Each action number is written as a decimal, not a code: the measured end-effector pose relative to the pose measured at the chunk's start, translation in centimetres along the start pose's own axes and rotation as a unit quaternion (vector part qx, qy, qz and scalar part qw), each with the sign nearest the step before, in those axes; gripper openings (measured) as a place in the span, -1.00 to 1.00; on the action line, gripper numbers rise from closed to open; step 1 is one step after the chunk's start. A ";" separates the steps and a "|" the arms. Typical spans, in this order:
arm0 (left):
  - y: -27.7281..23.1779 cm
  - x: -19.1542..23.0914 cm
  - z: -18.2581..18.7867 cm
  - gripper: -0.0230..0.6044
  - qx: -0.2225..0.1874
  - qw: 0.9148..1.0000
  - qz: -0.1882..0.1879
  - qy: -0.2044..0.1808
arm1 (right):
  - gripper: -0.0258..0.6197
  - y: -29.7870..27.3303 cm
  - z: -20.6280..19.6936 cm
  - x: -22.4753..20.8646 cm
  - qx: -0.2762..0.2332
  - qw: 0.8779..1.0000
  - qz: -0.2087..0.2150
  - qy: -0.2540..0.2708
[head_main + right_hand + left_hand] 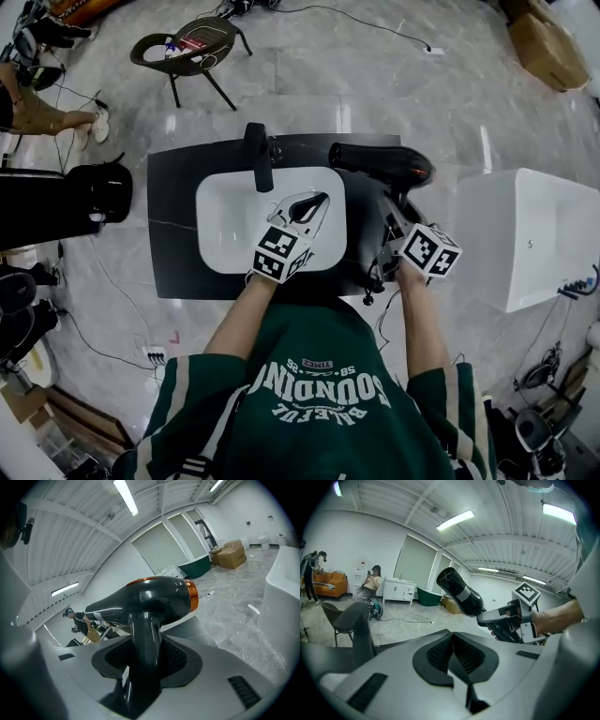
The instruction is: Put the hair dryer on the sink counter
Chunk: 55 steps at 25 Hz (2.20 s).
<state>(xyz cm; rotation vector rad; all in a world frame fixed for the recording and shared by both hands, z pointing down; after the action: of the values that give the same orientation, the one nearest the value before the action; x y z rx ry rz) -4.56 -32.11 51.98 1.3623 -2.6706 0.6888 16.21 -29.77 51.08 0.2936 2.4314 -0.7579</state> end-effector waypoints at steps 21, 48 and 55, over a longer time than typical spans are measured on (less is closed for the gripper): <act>-1.3 1.8 -1.4 -0.89 0.023 0.999 0.007 0.023 | -0.29 -5.7 -1.7 -3.3 0.057 0.997 -0.042 0.028; -1.0 5.0 -3.0 -0.89 0.046 0.997 0.031 0.052 | -0.29 -12.7 -3.9 -6.7 0.129 0.984 -0.110 0.062; -0.7 5.7 -3.6 -0.89 0.051 0.997 0.034 0.056 | -0.29 -13.7 -5.1 -7.7 0.142 0.978 -0.135 0.067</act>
<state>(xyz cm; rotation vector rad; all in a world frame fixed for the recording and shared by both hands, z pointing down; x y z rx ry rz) -7.94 -35.25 56.89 1.2192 -2.6377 0.8922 15.15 -38.28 65.21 0.1246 2.5161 -1.2483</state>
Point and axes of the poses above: the fingertips, and each gripper's own axes: y backward along the fingers, x to its left, z out of its top, the point moved 6 cm from there along y, backward along the fingers, and after that the axes turned 3 degrees about z, right-handed, at the moved point
